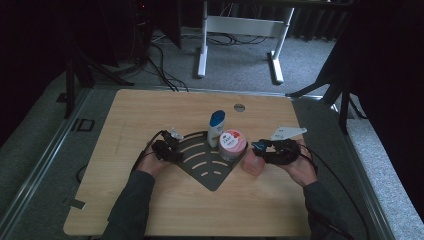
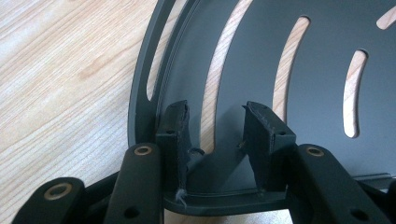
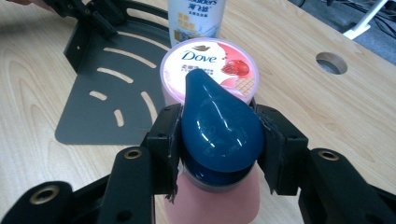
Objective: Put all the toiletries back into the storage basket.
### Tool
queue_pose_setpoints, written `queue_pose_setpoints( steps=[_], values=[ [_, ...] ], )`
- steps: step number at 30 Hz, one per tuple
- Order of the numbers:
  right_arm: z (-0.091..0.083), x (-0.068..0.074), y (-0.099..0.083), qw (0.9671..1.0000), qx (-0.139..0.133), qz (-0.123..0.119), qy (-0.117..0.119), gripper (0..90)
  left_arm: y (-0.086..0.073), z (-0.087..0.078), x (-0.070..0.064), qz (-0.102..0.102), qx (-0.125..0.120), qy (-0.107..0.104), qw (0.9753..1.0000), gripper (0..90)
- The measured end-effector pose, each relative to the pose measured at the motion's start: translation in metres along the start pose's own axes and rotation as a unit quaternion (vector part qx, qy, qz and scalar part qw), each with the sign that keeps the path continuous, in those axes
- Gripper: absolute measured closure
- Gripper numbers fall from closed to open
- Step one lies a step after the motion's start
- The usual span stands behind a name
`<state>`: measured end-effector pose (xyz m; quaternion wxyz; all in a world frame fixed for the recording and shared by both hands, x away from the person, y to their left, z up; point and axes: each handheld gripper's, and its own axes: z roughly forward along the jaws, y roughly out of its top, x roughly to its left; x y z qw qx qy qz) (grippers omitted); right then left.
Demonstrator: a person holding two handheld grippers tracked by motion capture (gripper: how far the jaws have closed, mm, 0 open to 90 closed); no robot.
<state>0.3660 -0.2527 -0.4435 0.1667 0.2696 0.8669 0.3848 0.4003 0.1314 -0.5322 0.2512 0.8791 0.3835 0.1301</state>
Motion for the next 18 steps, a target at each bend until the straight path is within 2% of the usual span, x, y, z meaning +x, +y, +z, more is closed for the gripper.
queue_pose_setpoints(
  steps=[18],
  values=[
    [-0.003,0.015,-0.001,0.9999,-0.004,-0.004,0.012,53.8,0.0,0.0,0.0,0.0,0.0,0.0,1.0,60.6]
  ],
)
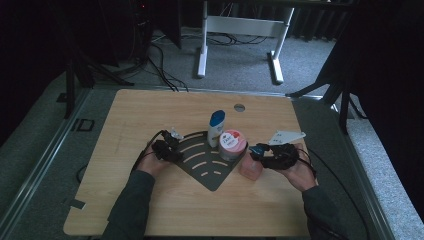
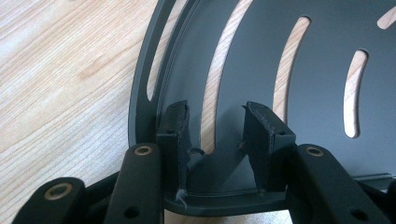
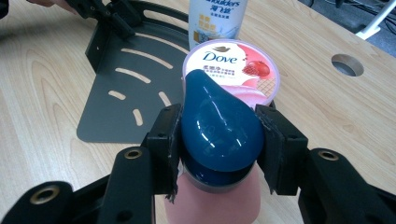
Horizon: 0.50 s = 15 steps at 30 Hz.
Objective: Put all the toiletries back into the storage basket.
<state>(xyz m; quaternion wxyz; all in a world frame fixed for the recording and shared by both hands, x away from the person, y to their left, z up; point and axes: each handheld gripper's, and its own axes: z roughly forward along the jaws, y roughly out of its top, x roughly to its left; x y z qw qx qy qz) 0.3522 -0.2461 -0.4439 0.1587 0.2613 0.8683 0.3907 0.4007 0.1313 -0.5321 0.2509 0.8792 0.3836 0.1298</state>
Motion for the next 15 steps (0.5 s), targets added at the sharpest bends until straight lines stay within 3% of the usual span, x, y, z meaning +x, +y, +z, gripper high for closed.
queue_pose_setpoints(
  steps=[15],
  values=[
    [0.002,0.012,0.002,1.0,-0.001,0.002,0.008,53.8,0.0,0.0,0.0,-0.001,-0.001,-0.001,1.0,60.6]
  ],
)
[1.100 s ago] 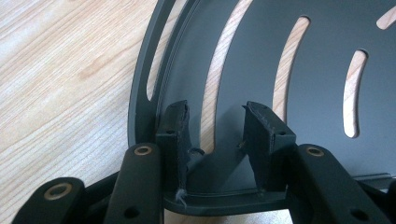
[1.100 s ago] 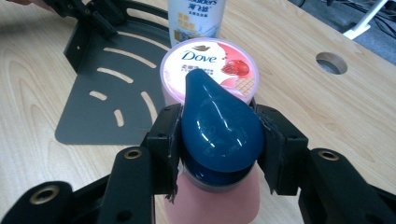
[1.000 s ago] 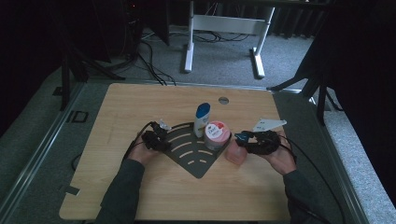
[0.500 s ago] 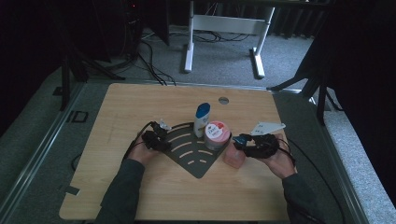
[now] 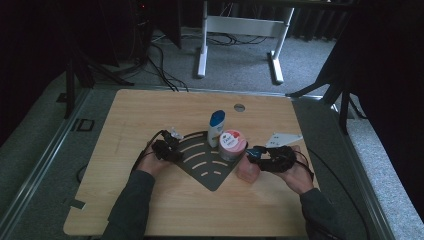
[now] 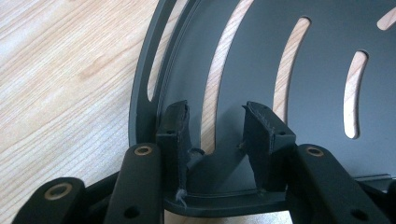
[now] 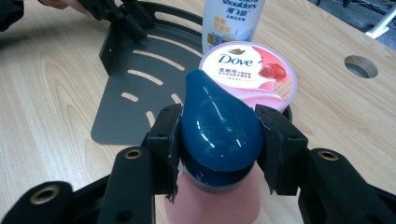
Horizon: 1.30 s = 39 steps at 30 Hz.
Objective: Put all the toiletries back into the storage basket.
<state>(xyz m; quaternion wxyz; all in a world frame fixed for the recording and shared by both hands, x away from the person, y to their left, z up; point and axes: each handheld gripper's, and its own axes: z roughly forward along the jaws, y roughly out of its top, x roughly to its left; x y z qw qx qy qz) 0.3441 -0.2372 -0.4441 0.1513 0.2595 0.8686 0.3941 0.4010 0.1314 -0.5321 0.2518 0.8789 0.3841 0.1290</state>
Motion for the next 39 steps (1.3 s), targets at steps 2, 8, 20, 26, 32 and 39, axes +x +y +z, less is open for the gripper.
queue_pose_setpoints(
  steps=[2,8,20,26,32,39],
  values=[
    [0.0,0.002,0.0,1.0,0.0,0.001,0.001,53.8,0.0,0.0,0.0,-0.001,0.0,0.0,1.0,60.6],
    [0.001,0.007,0.001,1.0,0.0,0.0,0.007,53.8,0.0,0.0,0.0,-0.002,-0.001,0.0,1.0,60.5],
    [0.002,0.017,0.008,0.9998,0.01,-0.007,0.016,53.8,0.0,0.0,0.0,-0.002,-0.001,-0.001,1.0,60.6],
    [0.003,0.016,0.008,0.9998,0.013,-0.009,0.014,53.8,0.0,0.0,0.0,-0.002,-0.001,0.0,1.0,60.6],
    [0.004,0.019,0.011,0.9995,0.021,-0.017,0.014,53.9,0.0,0.0,0.0,-0.003,0.0,0.0,1.0,60.5],
    [0.004,0.027,0.019,0.999,0.029,-0.029,0.014,53.9,0.0,0.0,0.0,-0.003,-0.001,-0.001,1.0,60.4]
  ],
)
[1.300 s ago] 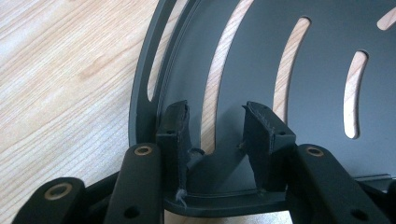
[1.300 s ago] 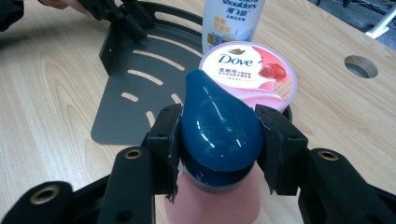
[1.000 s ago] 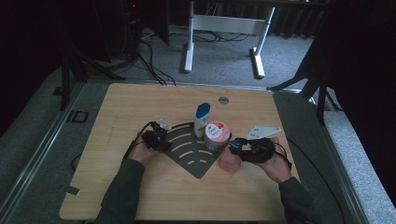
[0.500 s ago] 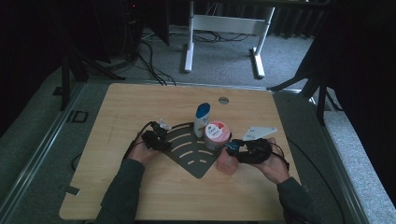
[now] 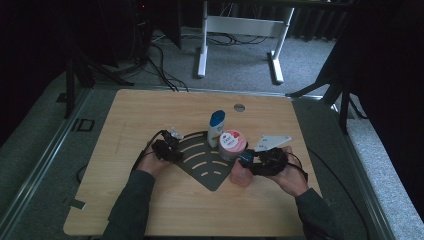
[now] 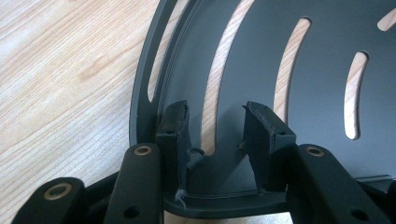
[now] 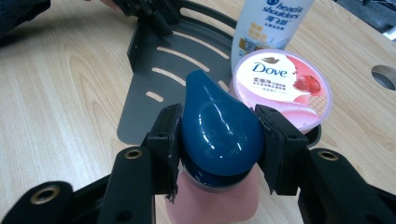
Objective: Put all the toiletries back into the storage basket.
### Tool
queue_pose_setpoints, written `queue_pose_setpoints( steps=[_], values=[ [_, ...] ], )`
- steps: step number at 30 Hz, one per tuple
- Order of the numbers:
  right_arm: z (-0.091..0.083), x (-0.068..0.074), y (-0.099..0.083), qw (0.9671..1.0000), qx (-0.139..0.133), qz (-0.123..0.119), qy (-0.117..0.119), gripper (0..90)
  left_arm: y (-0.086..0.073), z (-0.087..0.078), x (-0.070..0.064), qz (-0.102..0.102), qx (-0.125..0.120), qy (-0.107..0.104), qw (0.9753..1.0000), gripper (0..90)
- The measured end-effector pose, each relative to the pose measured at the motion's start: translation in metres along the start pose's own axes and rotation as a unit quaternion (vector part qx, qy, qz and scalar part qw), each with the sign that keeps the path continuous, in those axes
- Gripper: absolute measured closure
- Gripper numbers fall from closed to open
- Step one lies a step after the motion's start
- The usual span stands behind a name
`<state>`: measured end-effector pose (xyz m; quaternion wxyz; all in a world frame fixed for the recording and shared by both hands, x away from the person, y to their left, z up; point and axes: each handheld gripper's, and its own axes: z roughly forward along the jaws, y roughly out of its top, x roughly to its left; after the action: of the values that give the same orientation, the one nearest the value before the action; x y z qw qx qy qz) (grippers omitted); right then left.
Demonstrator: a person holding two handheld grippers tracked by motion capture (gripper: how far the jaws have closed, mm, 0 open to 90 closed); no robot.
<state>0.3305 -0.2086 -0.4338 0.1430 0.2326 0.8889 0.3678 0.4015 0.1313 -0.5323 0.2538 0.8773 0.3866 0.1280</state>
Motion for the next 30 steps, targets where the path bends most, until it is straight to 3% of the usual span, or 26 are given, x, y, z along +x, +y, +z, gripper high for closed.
queue_pose_setpoints(
  steps=[14,30],
  values=[
    [0.003,0.008,0.005,0.9999,0.013,-0.003,0.007,53.9,0.0,0.0,0.0,0.001,0.002,0.001,1.0,60.5],
    [0.006,0.021,0.008,0.9998,0.007,-0.01,0.017,53.9,0.001,0.0,0.0,0.001,0.002,0.001,1.0,60.4]
  ],
)
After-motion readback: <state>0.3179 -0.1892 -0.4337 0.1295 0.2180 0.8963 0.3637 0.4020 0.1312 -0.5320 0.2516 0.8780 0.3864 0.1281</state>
